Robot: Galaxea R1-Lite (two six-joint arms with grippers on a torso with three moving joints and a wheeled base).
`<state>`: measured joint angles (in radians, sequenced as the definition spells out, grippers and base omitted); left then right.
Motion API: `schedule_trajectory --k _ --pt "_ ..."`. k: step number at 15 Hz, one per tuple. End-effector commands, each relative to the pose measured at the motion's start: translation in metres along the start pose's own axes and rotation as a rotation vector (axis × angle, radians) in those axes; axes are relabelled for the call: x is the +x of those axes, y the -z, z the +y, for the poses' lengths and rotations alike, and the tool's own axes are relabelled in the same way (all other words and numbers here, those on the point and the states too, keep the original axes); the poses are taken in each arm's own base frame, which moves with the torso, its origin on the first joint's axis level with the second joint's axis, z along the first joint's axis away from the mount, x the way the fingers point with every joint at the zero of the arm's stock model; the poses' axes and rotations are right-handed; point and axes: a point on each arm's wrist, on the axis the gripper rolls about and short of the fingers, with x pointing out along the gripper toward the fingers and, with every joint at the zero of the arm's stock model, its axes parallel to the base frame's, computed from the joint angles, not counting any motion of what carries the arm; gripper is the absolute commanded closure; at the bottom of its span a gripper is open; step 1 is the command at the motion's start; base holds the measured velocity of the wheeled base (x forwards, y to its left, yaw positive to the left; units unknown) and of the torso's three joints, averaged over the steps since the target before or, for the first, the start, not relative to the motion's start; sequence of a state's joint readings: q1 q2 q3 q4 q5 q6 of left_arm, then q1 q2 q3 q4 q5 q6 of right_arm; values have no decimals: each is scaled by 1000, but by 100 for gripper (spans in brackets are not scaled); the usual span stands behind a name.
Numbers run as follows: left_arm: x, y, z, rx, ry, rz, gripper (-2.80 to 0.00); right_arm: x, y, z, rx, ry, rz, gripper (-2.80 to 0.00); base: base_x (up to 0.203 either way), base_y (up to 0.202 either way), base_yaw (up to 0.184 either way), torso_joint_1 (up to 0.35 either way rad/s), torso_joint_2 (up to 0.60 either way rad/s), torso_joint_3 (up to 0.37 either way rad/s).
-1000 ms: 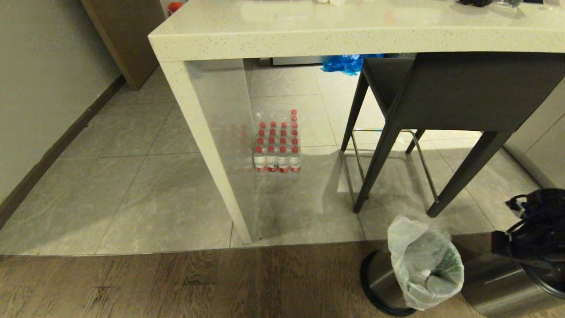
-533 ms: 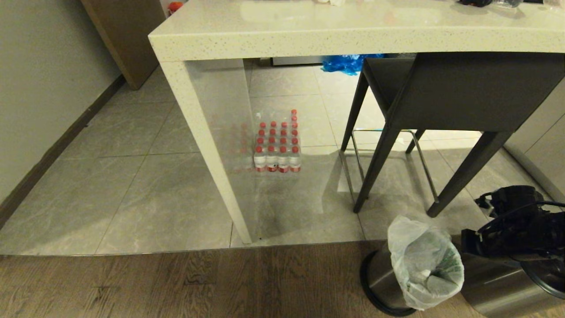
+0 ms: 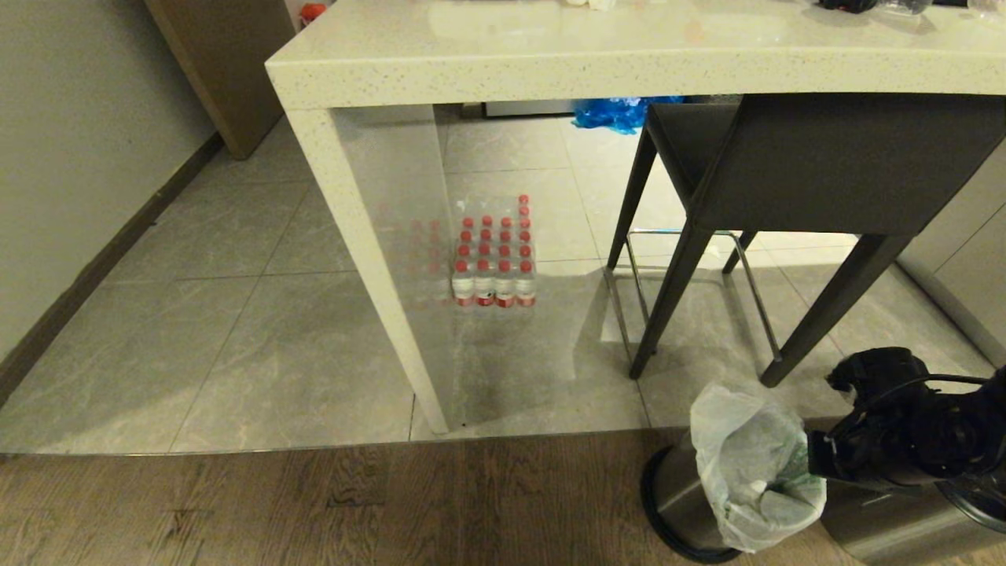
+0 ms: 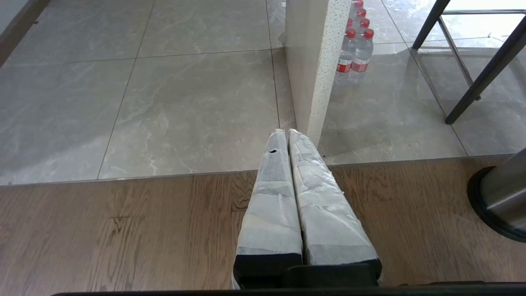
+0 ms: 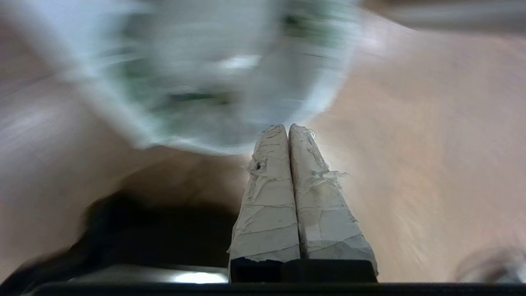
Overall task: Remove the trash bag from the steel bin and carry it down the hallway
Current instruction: Pick up the trash bag
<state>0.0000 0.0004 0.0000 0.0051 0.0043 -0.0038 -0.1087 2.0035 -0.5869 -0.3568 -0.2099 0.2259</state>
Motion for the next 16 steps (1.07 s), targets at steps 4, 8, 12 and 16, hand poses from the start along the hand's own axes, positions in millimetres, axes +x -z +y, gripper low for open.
schedule_trajectory --k 4,8,12,16 --pt "0 0 0 -1 0 -1 0 27 5 1 104 58 33 -280 0 0 0 0 0 0" --pt "0 0 0 -1 -1 0 0 46 11 -6 131 91 50 -280 0 0 0 0 0 0" --pt "0 0 0 -1 -1 0 0 63 11 -13 160 95 41 -280 0 0 0 0 0 0" --pt "0 0 0 -1 -1 0 0 64 4 -19 130 124 -43 -280 0 0 0 0 0 0"
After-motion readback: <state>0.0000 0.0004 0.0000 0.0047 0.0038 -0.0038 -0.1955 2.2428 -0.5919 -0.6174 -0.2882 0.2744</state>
